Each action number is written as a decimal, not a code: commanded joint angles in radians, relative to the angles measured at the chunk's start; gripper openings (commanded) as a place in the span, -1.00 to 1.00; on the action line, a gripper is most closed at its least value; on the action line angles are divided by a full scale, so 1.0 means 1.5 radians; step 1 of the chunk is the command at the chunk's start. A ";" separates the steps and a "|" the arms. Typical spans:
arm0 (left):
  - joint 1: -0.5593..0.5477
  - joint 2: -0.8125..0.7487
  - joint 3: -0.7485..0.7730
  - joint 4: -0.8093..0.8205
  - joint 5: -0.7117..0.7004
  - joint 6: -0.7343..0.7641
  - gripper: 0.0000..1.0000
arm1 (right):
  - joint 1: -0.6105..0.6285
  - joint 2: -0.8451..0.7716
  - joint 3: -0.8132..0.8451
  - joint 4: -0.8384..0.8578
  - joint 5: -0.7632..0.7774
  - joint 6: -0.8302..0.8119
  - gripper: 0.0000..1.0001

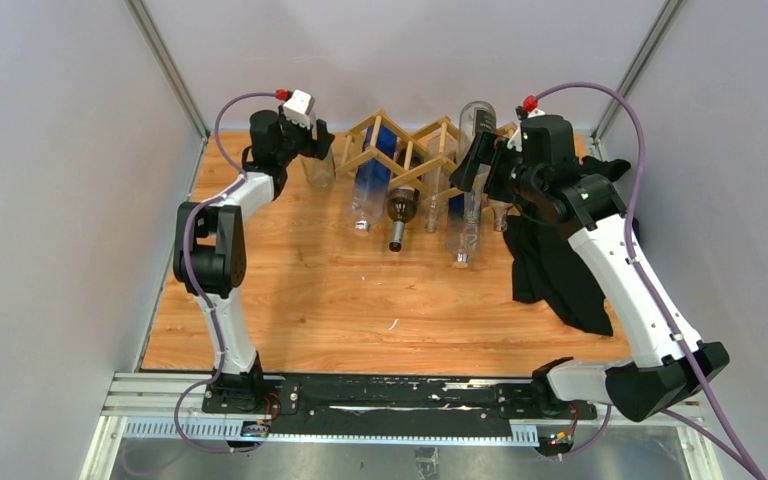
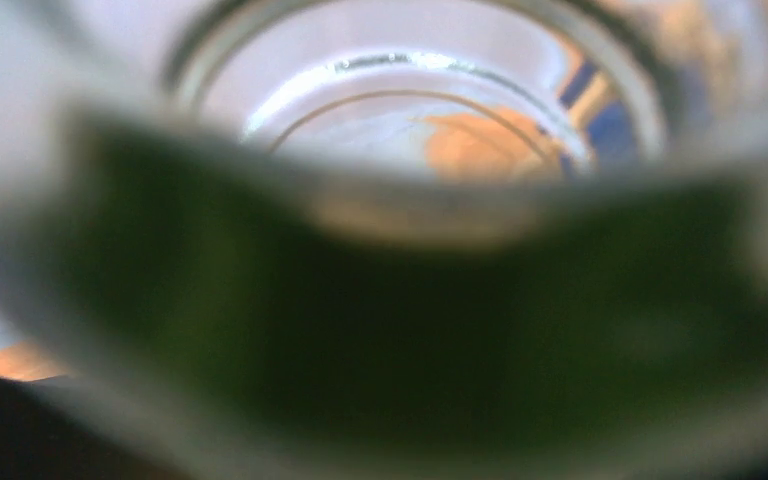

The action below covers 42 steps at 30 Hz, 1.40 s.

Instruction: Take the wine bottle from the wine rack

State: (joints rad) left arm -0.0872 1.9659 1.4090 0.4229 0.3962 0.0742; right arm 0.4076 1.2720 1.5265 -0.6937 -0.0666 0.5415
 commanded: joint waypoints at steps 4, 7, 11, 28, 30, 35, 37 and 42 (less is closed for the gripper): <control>0.003 -0.008 0.013 0.142 0.013 0.012 -1.00 | -0.013 -0.002 -0.010 0.012 0.014 0.012 1.00; 0.003 -0.005 0.006 0.143 0.013 0.012 -0.81 | -0.013 0.001 -0.011 0.011 0.017 0.012 1.00; 0.003 -0.010 -0.014 0.142 0.012 0.014 -0.17 | -0.016 0.002 -0.016 0.011 0.020 0.012 1.00; 0.028 -0.211 0.021 -0.287 -0.030 0.117 1.00 | -0.021 0.062 -0.019 -0.007 0.016 0.032 1.00; 0.035 -0.243 0.028 -0.375 -0.019 0.127 1.00 | -0.021 0.068 -0.030 -0.007 0.020 0.035 1.00; 0.038 -0.302 0.080 -0.593 -0.006 0.177 1.00 | -0.022 0.073 -0.056 0.013 0.025 0.037 1.00; 0.039 -0.321 0.087 -0.635 0.004 0.178 1.00 | -0.020 0.076 -0.066 0.020 0.033 0.038 1.00; 0.039 -0.356 0.087 -0.675 0.043 0.165 1.00 | -0.020 0.090 -0.078 0.032 0.070 0.030 1.00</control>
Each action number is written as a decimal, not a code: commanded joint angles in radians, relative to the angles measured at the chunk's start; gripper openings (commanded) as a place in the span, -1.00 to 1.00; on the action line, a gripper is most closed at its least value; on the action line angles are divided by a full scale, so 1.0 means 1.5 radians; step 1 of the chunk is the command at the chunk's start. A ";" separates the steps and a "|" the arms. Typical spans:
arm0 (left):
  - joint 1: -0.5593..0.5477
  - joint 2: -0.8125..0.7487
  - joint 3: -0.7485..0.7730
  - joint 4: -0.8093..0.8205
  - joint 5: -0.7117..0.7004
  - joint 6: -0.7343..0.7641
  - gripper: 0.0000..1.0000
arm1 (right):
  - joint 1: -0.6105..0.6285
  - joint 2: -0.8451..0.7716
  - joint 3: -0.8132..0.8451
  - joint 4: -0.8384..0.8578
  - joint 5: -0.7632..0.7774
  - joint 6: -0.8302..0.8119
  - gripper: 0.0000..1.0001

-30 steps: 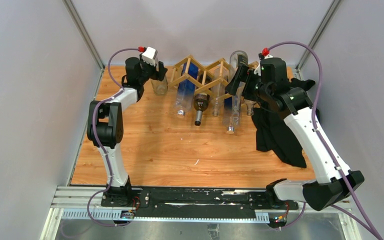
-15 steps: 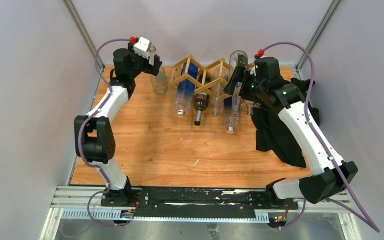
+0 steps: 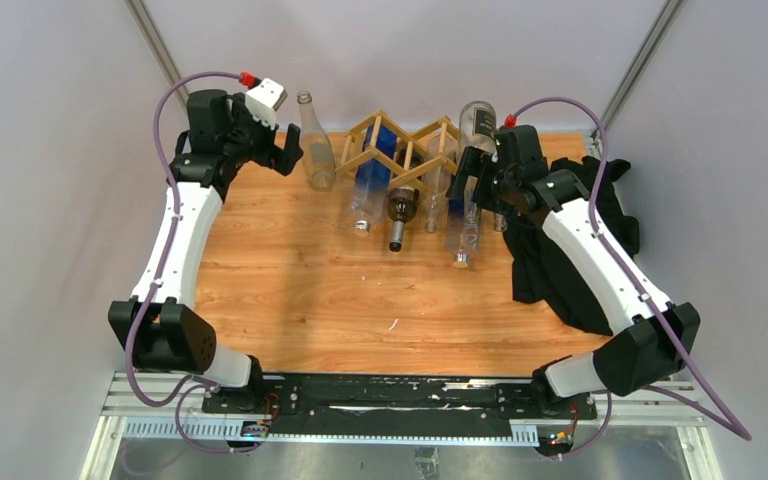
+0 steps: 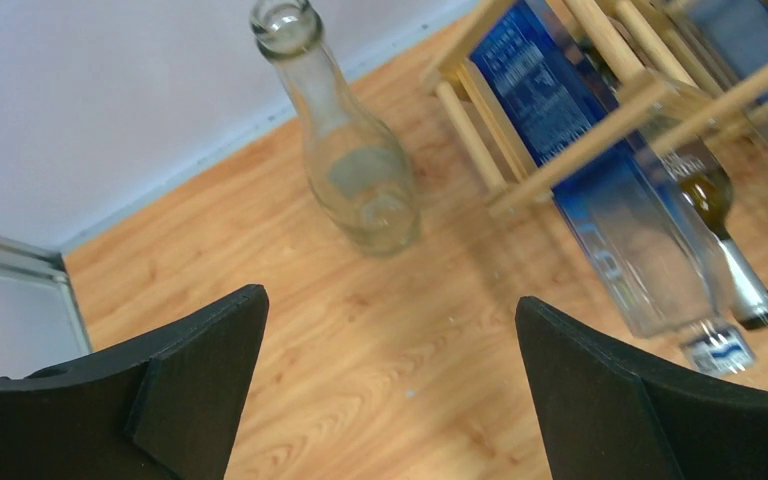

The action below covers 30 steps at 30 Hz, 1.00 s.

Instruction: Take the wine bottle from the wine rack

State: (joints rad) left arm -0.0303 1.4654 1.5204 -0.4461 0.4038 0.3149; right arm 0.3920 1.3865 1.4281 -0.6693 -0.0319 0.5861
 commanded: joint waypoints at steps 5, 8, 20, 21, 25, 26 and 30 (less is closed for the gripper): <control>0.001 -0.022 0.014 -0.101 0.055 -0.026 1.00 | -0.010 0.036 -0.025 0.045 0.055 0.003 0.93; 0.001 -0.027 0.009 -0.110 0.082 -0.030 1.00 | -0.010 0.052 -0.020 0.052 0.048 0.007 0.86; 0.001 -0.052 -0.032 -0.118 0.143 -0.013 1.00 | -0.011 0.019 -0.088 0.113 0.041 0.040 0.27; 0.001 -0.054 -0.032 -0.120 0.142 -0.013 1.00 | -0.011 0.019 -0.090 0.115 0.041 0.040 0.24; 0.000 -0.065 -0.035 -0.124 0.146 -0.005 1.00 | -0.011 0.015 -0.084 0.117 0.039 0.039 -0.07; 0.000 -0.070 -0.039 -0.124 0.147 -0.002 1.00 | -0.011 0.012 -0.080 0.117 0.039 0.037 -0.17; -0.001 -0.093 -0.050 -0.125 0.151 0.026 1.00 | -0.011 -0.004 -0.064 0.116 0.043 0.027 -0.79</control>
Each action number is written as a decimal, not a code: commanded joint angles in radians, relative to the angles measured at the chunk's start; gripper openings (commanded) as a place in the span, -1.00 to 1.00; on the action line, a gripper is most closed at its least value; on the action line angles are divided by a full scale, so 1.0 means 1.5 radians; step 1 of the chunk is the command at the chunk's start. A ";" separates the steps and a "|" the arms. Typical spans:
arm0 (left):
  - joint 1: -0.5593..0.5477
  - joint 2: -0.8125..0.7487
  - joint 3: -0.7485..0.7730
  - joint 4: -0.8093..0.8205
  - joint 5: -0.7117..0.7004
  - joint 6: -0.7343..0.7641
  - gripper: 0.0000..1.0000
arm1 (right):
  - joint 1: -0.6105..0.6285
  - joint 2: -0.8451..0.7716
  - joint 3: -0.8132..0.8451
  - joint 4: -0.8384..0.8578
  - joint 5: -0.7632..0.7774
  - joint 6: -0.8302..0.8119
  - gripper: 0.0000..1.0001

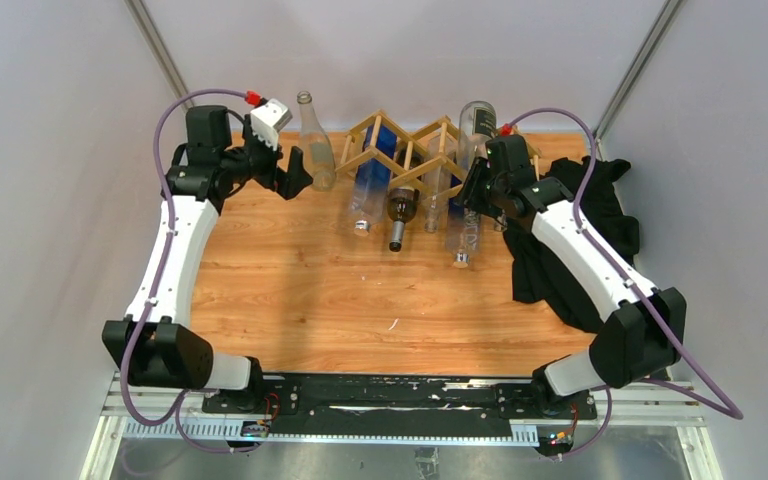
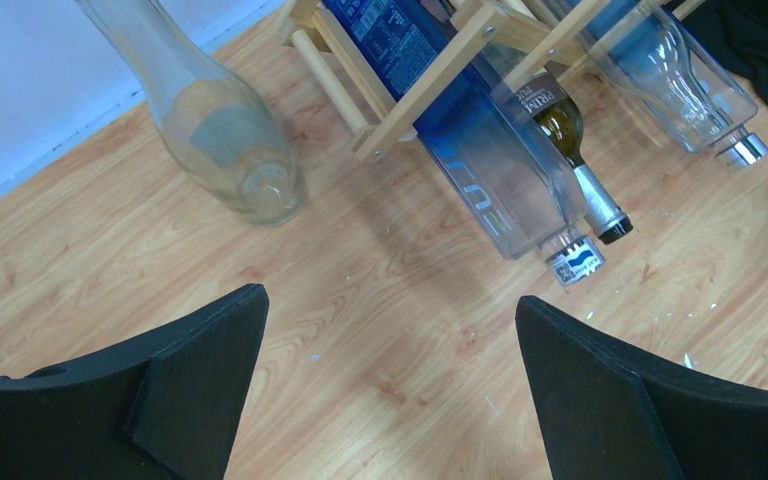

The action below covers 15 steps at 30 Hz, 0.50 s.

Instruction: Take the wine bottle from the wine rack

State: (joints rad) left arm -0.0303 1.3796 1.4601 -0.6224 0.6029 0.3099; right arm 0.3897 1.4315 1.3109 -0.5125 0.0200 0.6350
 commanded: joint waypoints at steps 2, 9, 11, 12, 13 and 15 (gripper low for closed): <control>-0.002 -0.049 -0.012 -0.007 0.021 0.043 1.00 | -0.009 -0.046 0.022 0.010 0.005 -0.006 -1.00; -0.046 -0.092 -0.019 -0.056 0.016 0.214 1.00 | -0.008 -0.085 0.074 0.001 -0.078 -0.013 -1.00; -0.058 -0.102 -0.019 -0.081 0.003 0.259 1.00 | -0.008 -0.094 0.090 0.000 -0.101 -0.012 -1.00; -0.066 -0.107 -0.018 -0.094 -0.002 0.289 1.00 | -0.008 -0.097 0.096 0.000 -0.119 -0.012 -1.00; -0.071 -0.111 -0.017 -0.103 -0.005 0.305 1.00 | -0.007 -0.101 0.104 0.000 -0.127 -0.009 -1.00; -0.086 -0.126 -0.023 -0.110 -0.011 0.343 1.00 | -0.006 -0.107 0.118 0.002 -0.152 -0.003 -1.00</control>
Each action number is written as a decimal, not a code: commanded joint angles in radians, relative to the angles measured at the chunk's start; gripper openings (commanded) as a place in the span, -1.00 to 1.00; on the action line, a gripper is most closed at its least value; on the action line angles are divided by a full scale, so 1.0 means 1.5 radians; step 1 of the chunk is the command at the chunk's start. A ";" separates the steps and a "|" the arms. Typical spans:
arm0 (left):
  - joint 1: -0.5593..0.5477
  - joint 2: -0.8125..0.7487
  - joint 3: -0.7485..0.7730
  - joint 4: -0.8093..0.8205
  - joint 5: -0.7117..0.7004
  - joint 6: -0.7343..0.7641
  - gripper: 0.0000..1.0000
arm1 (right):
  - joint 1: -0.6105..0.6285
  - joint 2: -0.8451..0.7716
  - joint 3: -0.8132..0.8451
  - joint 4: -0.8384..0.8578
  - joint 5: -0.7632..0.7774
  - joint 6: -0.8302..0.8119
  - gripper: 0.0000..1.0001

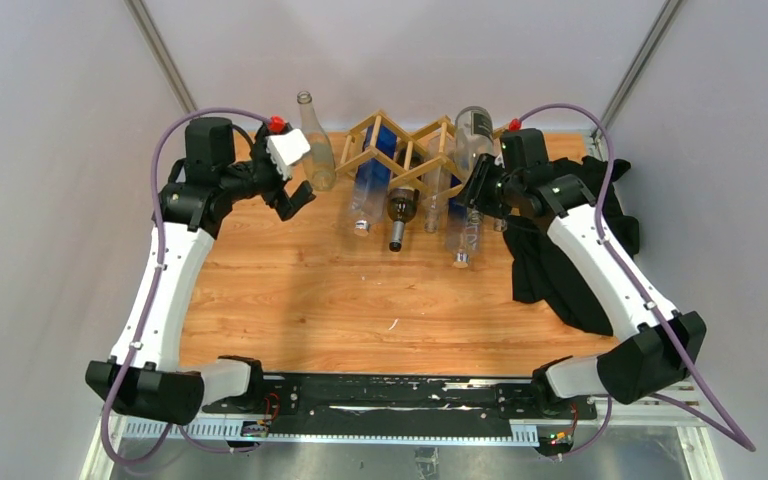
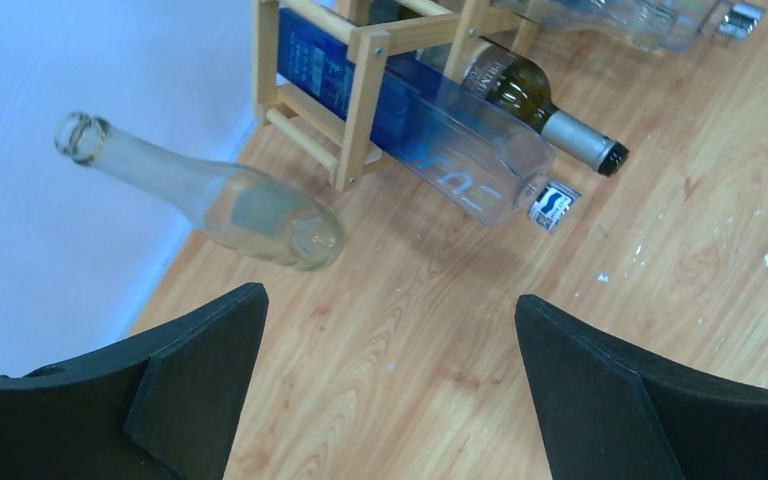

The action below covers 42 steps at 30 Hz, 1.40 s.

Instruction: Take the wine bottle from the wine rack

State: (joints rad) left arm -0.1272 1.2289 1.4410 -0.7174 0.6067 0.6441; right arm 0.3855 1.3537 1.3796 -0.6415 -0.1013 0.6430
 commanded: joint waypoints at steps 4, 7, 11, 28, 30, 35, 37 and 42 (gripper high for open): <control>-0.062 -0.067 -0.024 -0.046 -0.022 0.207 1.00 | 0.004 -0.070 0.089 0.108 -0.121 0.010 -1.00; -0.089 -0.093 -0.038 -0.046 -0.031 0.268 1.00 | 0.015 -0.082 0.105 0.114 -0.135 0.016 -1.00; -0.119 -0.126 -0.060 -0.046 -0.035 0.345 1.00 | 0.040 -0.085 0.133 0.114 -0.151 0.013 -1.00; -0.224 -0.302 -0.259 0.106 -0.008 0.654 1.00 | 0.300 0.068 0.263 0.097 -0.165 -0.034 -1.00; -0.225 -0.314 -0.280 0.107 0.000 0.687 1.00 | 0.320 0.084 0.278 0.096 -0.168 -0.039 -1.00; -0.227 -0.335 -0.329 0.121 0.005 0.727 1.00 | 0.354 0.120 0.314 0.083 -0.179 -0.053 -1.00; -0.228 -0.341 -0.343 0.134 0.005 0.726 1.00 | 0.365 0.131 0.321 0.081 -0.181 -0.055 -1.00; -0.229 -0.347 -0.361 0.141 -0.002 0.730 1.00 | 0.396 0.155 0.335 0.081 -0.188 -0.064 -1.00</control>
State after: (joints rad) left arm -0.4610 0.7223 0.9154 -0.5507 0.5884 1.7088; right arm 0.9379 1.6001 1.7851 -0.7113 -0.3511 0.6167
